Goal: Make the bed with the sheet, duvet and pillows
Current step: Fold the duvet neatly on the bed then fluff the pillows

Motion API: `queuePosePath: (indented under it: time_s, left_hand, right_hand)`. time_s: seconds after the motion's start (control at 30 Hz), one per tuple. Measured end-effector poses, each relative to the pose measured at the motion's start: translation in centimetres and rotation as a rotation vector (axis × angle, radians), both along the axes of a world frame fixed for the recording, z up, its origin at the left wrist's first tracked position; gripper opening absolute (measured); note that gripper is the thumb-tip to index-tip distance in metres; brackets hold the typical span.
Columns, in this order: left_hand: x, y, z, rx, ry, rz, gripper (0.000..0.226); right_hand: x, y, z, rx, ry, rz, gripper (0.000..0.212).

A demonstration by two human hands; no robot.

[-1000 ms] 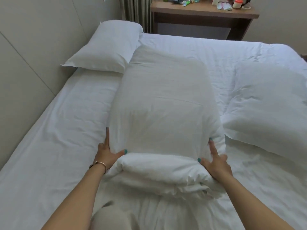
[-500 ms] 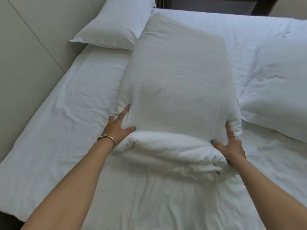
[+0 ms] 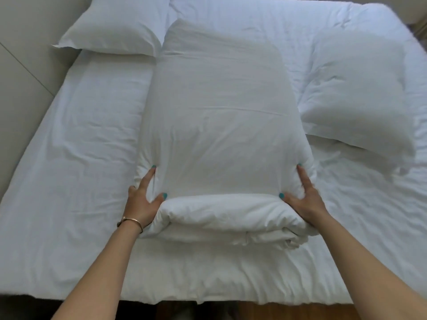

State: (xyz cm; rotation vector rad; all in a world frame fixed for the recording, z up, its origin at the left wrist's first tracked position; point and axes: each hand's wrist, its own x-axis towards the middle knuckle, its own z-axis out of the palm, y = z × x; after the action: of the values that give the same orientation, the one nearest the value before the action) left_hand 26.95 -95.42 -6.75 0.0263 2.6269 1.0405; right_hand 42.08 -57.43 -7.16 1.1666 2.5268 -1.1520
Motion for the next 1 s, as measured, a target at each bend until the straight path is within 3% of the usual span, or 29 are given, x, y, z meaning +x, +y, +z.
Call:
queuePosePath:
  time_s: [0.23,0.37,0.43,0.47,0.57,0.63,0.7,0.83,1.0]
  left_hand:
    - [10.0,-4.2,1.6,0.035,-0.093,0.004,0.082]
    - [9.4,-4.6,1.8,-0.046,-0.256,-0.066,0.086]
    - [8.1,-4.3,2.3,-0.106,-0.303,-0.115,0.082]
    - [7.2,-3.9,2.7,-0.12,-0.243,-0.107,0.081]
    - [3.2,-0.9,4.9,-0.094,0.013,-0.008,0.112]
    - [-0.4,2.7,6.3,-0.133,0.093,-0.039,0.11]
    - [-4.2,6.4,7.0,-0.171,0.036,-0.068,0.101]
    - [-10.6,8.9,5.9,-0.175,-0.095,0.036,0.109]
    - [-14.3,6.4,2.7,0.148,-0.232,0.055,0.129]
  right_hand:
    - [10.2,-3.8,0.3,-0.069,-0.089,-0.036,0.094]
    - [11.4,-3.6,0.1,-0.041,-0.206,-0.021,0.093]
    - [10.3,-3.3,0.1,0.008,-0.189,-0.069,0.09]
    - [9.3,-3.1,0.4,0.029,-0.119,-0.117,0.085]
    - [3.8,-1.1,2.5,0.012,0.132,-0.233,0.081]
    - [-1.3,1.1,3.9,-0.068,0.203,-0.176,0.079]
    - [-6.3,3.5,4.3,-0.112,0.17,-0.066,0.079]
    - [-11.7,6.4,3.5,-0.161,0.084,-0.019,0.11]
    - [-10.9,8.7,1.2,-0.328,0.124,-0.095,0.134]
